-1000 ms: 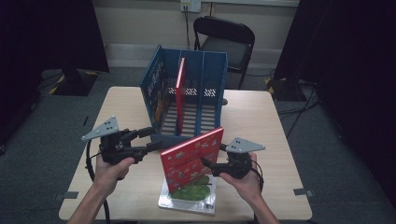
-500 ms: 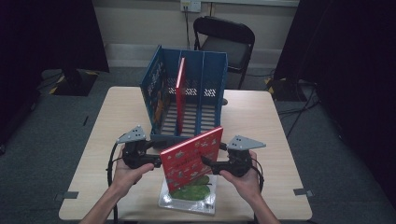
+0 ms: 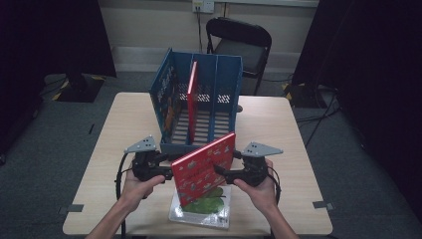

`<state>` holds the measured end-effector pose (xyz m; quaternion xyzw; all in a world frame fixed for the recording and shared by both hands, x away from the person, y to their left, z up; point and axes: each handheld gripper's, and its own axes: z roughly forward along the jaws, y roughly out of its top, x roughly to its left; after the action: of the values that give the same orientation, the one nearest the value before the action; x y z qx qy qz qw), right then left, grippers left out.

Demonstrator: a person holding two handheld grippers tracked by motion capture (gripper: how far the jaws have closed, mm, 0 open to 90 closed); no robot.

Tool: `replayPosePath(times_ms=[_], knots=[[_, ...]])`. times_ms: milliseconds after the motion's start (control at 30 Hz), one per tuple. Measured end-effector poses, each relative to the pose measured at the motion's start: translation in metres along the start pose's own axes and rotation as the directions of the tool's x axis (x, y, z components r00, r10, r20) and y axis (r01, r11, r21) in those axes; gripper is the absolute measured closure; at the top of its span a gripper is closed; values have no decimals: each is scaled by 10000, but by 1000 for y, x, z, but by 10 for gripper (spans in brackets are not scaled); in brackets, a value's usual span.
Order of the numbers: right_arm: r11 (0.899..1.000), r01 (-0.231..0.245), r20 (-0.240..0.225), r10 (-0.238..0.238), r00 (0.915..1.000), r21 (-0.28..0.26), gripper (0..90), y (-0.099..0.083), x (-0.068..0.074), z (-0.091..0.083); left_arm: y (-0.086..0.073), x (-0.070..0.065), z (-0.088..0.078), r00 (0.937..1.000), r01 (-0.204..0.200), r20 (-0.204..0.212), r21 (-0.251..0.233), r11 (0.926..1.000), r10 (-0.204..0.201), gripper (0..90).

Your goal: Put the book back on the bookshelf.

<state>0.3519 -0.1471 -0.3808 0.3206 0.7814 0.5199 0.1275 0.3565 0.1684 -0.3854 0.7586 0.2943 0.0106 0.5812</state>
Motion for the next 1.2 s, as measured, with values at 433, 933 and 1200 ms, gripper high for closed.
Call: replayPosePath(times_ms=[433, 933, 1200], knots=[[9997, 63, 122, -61, 9999, -216, 263, 4, 2, 1, 2, -9, 10, 9991, -65, 426, 88, 9999, 61, 402], [9987, 418, -182, -424, 9989, -302, 357, 10, 9, 2, 2, -22, 18, 9972, -546, 525, 195, 9983, 535, 360], [9985, 476, -261, -483, 9985, -267, 362, 11, 10, 3, 3, -27, 22, 9962, -815, 330, 269, 9963, 806, 324]])
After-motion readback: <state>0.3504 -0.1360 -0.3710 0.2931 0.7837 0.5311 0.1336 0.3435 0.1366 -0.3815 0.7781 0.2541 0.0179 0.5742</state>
